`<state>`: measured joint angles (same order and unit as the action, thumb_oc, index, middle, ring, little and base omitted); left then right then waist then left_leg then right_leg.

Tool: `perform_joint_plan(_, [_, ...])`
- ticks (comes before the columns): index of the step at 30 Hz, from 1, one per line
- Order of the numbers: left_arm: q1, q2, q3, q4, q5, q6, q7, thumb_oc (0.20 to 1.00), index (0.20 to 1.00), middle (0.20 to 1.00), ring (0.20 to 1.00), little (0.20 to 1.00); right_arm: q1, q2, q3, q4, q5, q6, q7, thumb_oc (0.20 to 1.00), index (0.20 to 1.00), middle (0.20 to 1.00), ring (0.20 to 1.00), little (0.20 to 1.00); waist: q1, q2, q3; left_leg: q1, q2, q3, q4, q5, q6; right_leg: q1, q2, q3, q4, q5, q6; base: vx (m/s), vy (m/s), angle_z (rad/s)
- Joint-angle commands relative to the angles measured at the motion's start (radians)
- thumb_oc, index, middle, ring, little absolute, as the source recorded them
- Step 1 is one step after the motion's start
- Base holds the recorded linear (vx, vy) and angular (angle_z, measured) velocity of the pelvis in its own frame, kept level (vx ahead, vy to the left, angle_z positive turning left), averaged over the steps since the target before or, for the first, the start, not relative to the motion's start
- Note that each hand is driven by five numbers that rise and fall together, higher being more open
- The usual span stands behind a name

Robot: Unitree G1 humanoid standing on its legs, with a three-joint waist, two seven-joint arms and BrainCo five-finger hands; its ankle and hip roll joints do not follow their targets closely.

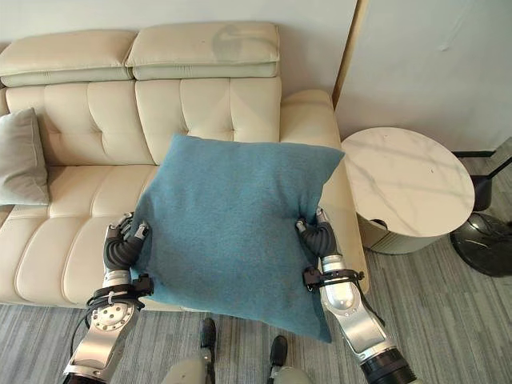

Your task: Pick up all the scattered cushions and arrange them neatly on the sofa.

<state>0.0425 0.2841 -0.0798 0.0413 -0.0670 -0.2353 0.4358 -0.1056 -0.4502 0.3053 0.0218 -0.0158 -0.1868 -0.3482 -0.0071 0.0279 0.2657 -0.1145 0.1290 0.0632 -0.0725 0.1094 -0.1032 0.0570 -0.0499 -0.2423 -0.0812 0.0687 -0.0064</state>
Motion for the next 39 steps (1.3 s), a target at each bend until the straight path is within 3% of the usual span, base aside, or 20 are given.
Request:
perform_joint_plan(1, [-0.013,0.051,-0.030,-0.127,0.002,-0.080,0.000,0.200,0.200,0.200,0.200,0.200,-0.035,0.034,0.024,-0.130,-0.018,-0.093,-0.014,0.200,0.200,0.200,0.200,0.200,0.021,-0.016,-0.075,0.075,-0.015,-0.012,-0.004,-0.047,-0.009,0.003,-0.051,0.040,0.024,-0.130,0.096,0.16,0.095,-0.23])
perform_joint_plan(6, [-0.032,0.042,-0.071,-0.095,-0.027,-0.072,0.006,0.200,0.200,0.200,0.200,0.200,-0.070,0.040,0.048,-0.096,-0.070,-0.066,-0.050,0.200,0.200,0.200,0.200,0.200,0.025,-0.028,-0.088,0.118,-0.024,0.007,-0.015,-0.066,-0.003,0.028,-0.062,0.051,0.006,-0.125,0.105,0.12,0.077,0.03])
perform_joint_plan(11, [-0.244,0.048,-0.139,0.004,-0.040,-0.080,0.097,0.200,0.200,0.200,0.200,0.200,-0.300,0.051,0.116,0.019,-0.128,-0.019,-0.127,0.200,0.200,0.200,0.200,0.200,0.044,-0.055,-0.036,0.091,-0.035,0.018,-0.015,-0.070,0.015,-0.042,-0.081,0.075,0.051,-0.124,0.116,-0.09,0.044,0.02])
perform_joint_plan(13, [-0.523,0.089,-0.203,0.118,-0.039,-0.091,0.188,0.200,0.200,0.200,0.200,0.200,-0.548,0.049,0.174,0.157,-0.119,0.010,-0.199,0.200,0.200,0.200,0.200,0.200,0.059,-0.066,0.036,-0.020,-0.038,0.014,0.007,-0.058,0.021,-0.191,-0.097,0.101,0.134,-0.118,0.119,-0.35,0.039,-0.23])
perform_joint_plan(14, [-0.536,0.089,-0.204,0.127,-0.039,-0.095,0.190,0.200,0.200,0.200,0.200,0.200,-0.560,0.050,0.173,0.165,-0.118,0.008,-0.201,0.200,0.200,0.200,0.200,0.200,0.060,-0.067,0.038,-0.030,-0.038,0.015,0.012,-0.059,0.021,-0.202,-0.098,0.103,0.141,-0.120,0.119,-0.24,0.049,-0.19])
perform_joint_plan(16, [-0.847,0.146,-0.260,0.291,-0.001,-0.091,0.293,0.200,0.200,0.200,0.200,0.200,-0.842,0.008,0.202,0.336,-0.078,0.023,-0.274,0.200,0.200,0.200,0.200,0.200,0.070,-0.073,0.075,-0.168,-0.044,0.012,0.079,-0.061,0.018,-0.347,-0.118,0.121,0.217,-0.118,0.123,-0.21,0.056,-0.16])
perform_joint_plan(19, [-1.074,0.198,-0.287,0.399,0.085,-0.058,0.379,0.200,0.200,0.200,0.200,0.200,-1.064,-0.047,0.209,0.412,-0.097,0.027,-0.353,0.200,0.200,0.200,0.200,0.200,0.072,-0.077,0.108,-0.283,-0.063,0.002,0.155,-0.076,0.015,-0.448,-0.135,0.125,0.280,-0.128,0.130,-0.08,0.033,-0.08])
perform_joint_plan(23, [-1.273,0.284,-0.348,0.512,0.188,-0.014,0.411,0.200,0.200,0.200,0.200,0.200,-1.256,-0.109,0.247,0.466,-0.160,0.031,-0.419,0.200,0.200,0.200,0.200,0.200,0.068,-0.080,0.125,-0.411,-0.077,-0.011,0.231,-0.095,0.015,-0.561,-0.149,0.139,0.346,-0.139,0.134,-0.03,0.032,0.09])
perform_joint_plan(27, [-1.513,0.387,-0.502,0.686,0.270,0.046,0.399,0.200,0.200,0.200,0.200,0.200,-1.440,-0.168,0.309,0.571,-0.161,0.023,-0.459,0.200,0.200,0.200,0.200,0.200,0.058,-0.084,0.136,-0.561,-0.086,-0.019,0.312,-0.123,0.022,-0.689,-0.167,0.154,0.406,-0.140,0.145,0.02,0.033,0.14])
perform_joint_plan(32, [-1.728,0.410,-0.660,0.858,0.332,0.103,0.414,0.200,0.200,0.200,0.200,0.200,-1.617,-0.191,0.395,0.705,-0.125,0.014,-0.493,0.200,0.200,0.200,0.200,0.200,0.061,-0.082,0.132,-0.752,-0.095,-0.039,0.435,-0.195,0.027,-0.847,-0.186,0.175,0.502,-0.181,0.160,0.14,0.022,0.20])
perform_joint_plan(39, [-1.873,0.388,-0.830,1.082,0.376,0.132,0.418,0.200,0.200,0.200,0.200,0.200,-1.789,-0.205,0.552,0.845,-0.169,0.032,-0.526,0.200,0.200,0.200,0.200,0.200,0.067,-0.094,0.098,-0.915,-0.092,-0.043,0.500,-0.208,0.028,-1.003,-0.209,0.174,0.579,-0.188,0.169,0.08,0.009,0.05])
